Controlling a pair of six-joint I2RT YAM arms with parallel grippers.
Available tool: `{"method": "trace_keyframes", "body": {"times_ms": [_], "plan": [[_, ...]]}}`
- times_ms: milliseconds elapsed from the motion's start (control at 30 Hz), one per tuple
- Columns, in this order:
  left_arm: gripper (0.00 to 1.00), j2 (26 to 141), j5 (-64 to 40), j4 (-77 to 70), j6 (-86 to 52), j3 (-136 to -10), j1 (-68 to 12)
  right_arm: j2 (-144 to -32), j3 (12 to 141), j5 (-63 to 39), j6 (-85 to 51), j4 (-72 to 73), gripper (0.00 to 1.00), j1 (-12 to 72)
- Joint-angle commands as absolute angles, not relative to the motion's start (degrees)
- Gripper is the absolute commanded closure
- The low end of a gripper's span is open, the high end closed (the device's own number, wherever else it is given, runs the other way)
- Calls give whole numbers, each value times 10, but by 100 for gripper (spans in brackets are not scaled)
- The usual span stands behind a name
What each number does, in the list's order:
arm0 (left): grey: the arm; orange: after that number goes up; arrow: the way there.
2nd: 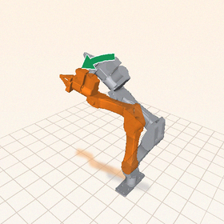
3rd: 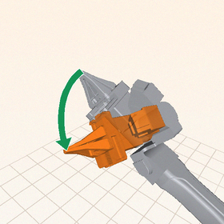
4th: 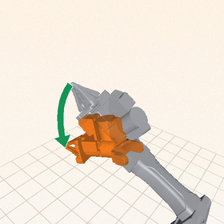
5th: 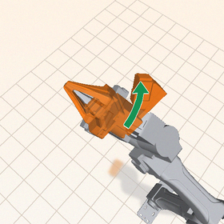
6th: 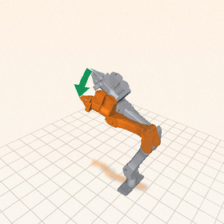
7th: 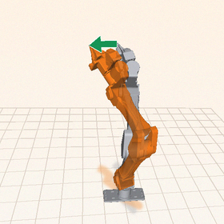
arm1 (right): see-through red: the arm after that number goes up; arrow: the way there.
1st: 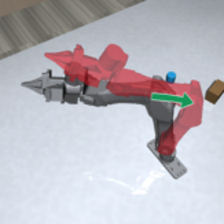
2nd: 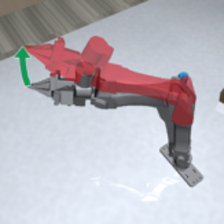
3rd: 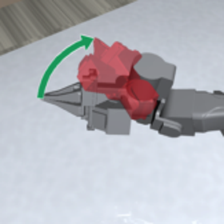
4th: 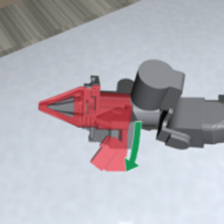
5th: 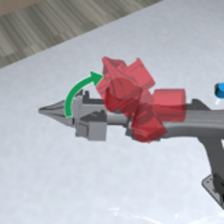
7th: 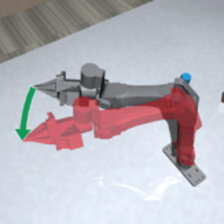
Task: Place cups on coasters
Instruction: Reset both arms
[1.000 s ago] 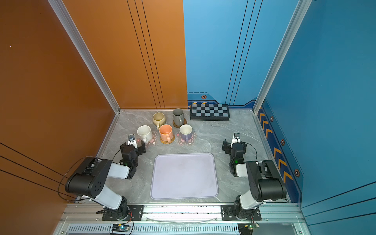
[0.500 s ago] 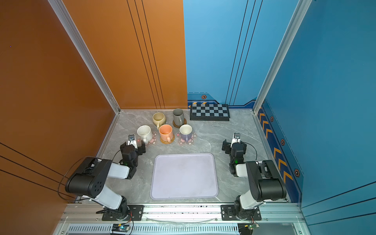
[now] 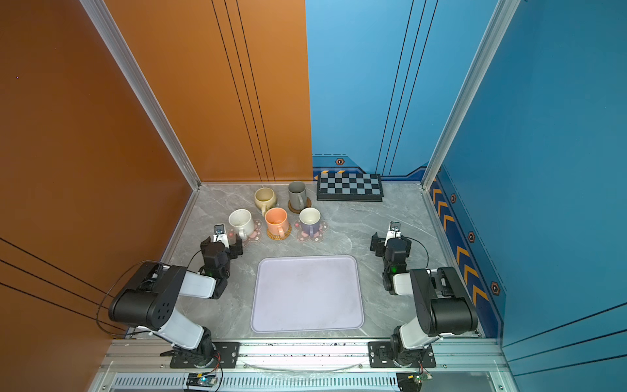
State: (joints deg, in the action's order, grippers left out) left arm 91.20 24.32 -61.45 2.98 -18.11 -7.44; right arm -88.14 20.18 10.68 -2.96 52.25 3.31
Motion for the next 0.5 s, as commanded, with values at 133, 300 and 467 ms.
{"method": "trace_keyframes", "body": {"times_ms": [133,300,467], "plan": [[2,908,236,-610,23,-187,-72,-886,209,105,-29,530,0,29],[2,907,235,-610,23,-188,-72,-886,209,104,-29,530,0,29],[2,905,234,-612,24,-184,-75,-886,209,105,-29,530,0,29]]}}
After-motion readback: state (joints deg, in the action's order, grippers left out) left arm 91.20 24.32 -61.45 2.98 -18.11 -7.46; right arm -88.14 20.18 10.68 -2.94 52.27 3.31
